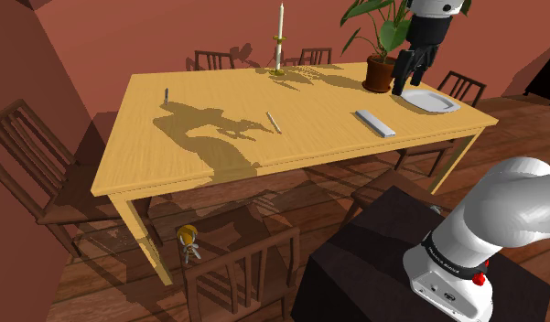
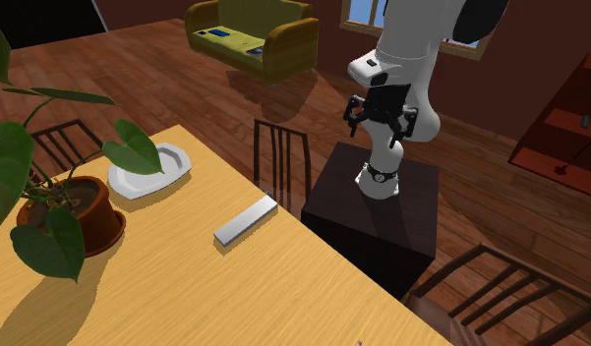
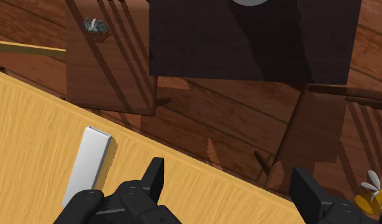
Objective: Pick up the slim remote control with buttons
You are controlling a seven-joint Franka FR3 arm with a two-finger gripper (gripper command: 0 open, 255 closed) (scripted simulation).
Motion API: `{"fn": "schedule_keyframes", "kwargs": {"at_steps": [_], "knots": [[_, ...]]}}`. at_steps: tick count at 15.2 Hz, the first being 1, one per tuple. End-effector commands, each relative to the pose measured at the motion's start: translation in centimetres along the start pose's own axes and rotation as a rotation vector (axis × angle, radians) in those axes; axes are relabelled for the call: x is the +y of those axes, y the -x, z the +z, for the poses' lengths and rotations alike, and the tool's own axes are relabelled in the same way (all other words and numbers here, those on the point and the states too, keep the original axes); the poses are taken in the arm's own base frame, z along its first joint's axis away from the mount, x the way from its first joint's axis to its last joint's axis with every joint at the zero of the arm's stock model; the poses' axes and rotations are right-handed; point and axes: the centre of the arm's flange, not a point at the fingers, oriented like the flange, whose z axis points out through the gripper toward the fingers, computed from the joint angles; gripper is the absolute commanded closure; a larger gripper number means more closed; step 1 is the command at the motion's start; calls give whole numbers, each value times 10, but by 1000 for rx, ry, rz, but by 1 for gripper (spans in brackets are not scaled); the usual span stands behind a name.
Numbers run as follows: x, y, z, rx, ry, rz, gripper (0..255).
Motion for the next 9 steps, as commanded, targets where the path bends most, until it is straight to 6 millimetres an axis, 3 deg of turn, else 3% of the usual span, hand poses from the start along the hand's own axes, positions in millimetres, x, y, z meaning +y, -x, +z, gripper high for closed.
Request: {"fn": "schedule_keyframes", "kwargs": {"at_steps": [1, 9], "knots": [[0, 0, 0, 0, 0, 0, 0], [71, -48, 61, 15, -9, 43, 0]]}}
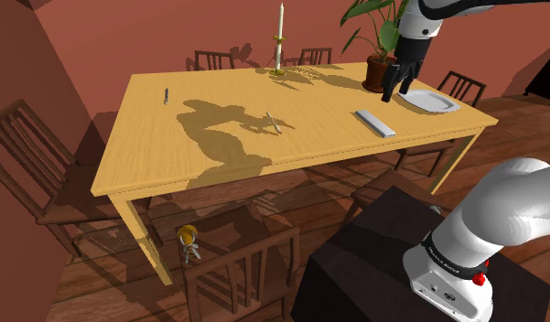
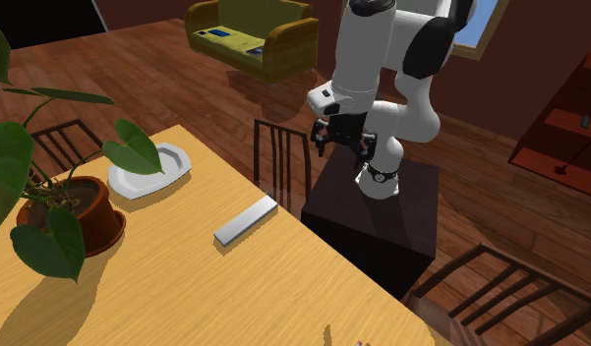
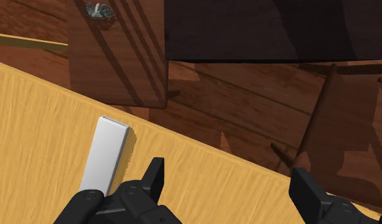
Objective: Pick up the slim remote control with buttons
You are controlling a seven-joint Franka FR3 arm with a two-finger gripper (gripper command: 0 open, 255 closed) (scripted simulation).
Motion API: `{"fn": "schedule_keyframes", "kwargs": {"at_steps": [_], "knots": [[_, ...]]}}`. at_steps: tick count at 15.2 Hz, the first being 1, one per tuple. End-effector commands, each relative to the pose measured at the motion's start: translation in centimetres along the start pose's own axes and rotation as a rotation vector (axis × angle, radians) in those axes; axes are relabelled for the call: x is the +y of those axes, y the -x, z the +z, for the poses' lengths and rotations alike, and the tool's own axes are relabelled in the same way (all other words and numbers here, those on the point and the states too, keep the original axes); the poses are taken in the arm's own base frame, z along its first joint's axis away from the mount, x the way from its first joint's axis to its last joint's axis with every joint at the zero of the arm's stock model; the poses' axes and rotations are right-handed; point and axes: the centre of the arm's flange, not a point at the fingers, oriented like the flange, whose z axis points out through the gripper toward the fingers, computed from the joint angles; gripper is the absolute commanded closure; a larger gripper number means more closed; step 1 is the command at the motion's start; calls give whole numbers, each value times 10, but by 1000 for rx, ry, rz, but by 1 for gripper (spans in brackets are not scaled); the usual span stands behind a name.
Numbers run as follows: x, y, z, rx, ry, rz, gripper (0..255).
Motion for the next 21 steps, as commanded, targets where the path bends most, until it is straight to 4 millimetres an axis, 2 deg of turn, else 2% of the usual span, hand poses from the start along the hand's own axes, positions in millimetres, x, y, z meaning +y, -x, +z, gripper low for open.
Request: {"fn": "schedule_keyframes", "kwargs": {"at_steps": [1, 21], "knots": [[18, -10, 15, 5, -2, 11, 0], [199, -125, 168, 43, -25, 118, 0]]}}
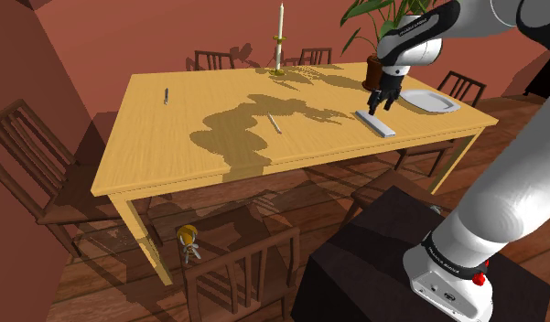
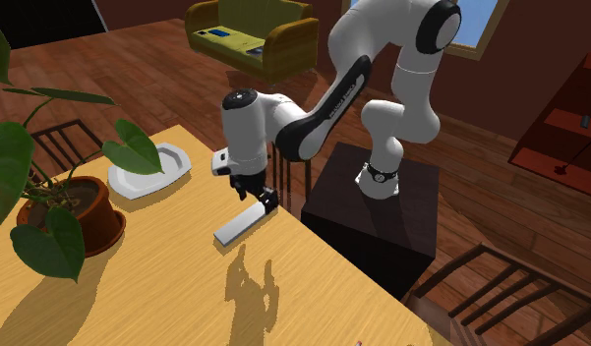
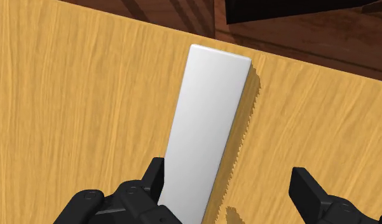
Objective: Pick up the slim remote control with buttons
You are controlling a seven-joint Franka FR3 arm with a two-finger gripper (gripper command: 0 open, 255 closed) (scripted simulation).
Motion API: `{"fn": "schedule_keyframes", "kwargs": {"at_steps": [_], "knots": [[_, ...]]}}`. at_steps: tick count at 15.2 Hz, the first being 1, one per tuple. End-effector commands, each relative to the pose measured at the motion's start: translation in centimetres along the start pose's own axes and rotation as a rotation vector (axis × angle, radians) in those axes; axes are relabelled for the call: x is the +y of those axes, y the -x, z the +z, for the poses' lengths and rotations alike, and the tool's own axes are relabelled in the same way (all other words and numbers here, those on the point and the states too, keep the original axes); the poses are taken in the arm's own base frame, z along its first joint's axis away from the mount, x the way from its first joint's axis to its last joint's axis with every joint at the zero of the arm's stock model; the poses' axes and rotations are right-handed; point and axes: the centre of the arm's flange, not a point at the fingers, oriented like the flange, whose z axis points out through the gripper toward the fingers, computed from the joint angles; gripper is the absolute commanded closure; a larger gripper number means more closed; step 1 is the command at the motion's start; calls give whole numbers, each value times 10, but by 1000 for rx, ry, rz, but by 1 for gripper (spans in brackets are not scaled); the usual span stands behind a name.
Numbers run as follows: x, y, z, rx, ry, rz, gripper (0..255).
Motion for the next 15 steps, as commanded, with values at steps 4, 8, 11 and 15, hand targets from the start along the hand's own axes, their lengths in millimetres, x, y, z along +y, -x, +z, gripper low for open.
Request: {"fn": "schedule_keyframes", "kwargs": {"at_steps": [4, 8, 11, 15], "knots": [[29, -22, 30, 7, -3, 17, 0], [28, -22, 51, 7, -3, 17, 0], [28, -22, 65, 7, -3, 17, 0], [28, -22, 66, 7, -3, 17, 255]]}}
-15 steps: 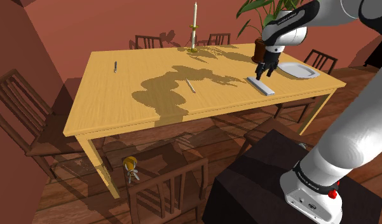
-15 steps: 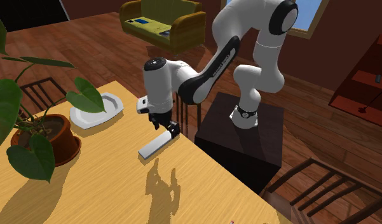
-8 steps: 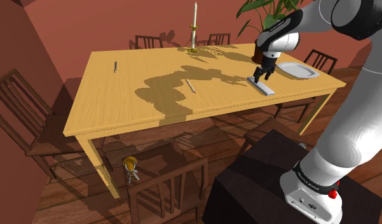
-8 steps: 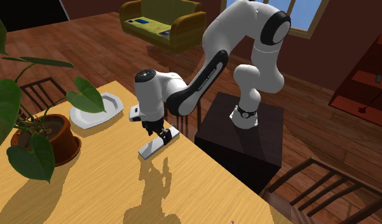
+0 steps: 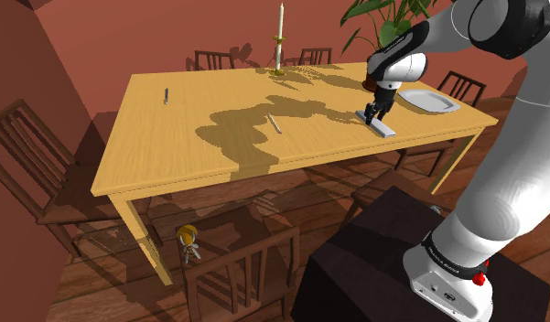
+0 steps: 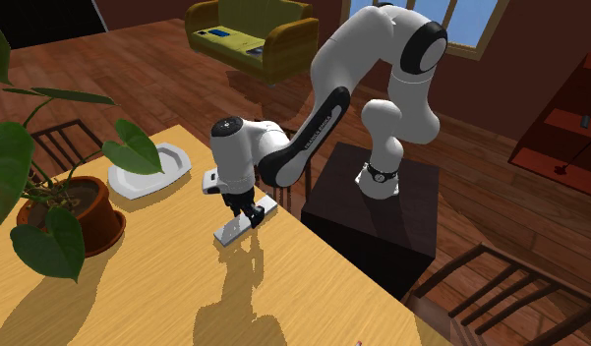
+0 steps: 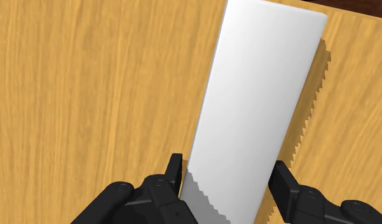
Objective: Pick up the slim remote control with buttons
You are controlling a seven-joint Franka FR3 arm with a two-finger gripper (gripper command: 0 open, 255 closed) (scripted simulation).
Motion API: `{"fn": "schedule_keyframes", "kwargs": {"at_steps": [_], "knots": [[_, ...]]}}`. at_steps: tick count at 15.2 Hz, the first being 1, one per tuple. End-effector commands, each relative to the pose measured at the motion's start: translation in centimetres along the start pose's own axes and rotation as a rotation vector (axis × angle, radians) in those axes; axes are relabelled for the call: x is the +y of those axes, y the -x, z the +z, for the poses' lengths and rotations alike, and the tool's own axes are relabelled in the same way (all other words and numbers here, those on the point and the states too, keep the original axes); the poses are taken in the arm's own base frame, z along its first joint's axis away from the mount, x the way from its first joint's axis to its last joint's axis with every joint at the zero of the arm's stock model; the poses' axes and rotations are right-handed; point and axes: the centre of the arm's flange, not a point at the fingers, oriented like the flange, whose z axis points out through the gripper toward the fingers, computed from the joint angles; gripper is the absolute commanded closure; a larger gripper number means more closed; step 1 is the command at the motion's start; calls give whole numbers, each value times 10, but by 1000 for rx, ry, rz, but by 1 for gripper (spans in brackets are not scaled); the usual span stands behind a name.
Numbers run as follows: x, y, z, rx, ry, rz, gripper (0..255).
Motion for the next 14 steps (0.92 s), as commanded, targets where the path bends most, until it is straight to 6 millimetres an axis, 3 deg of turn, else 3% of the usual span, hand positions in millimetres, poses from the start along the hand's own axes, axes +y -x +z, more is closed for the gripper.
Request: {"fn": "schedule_keyframes", "kwargs": {"at_steps": [1, 7, 14], "knots": [[-1, 0, 1, -2, 0, -1, 255], [0, 0, 1, -2, 0, -1, 255], [0, 0, -36, -2, 0, -1, 255]]}}
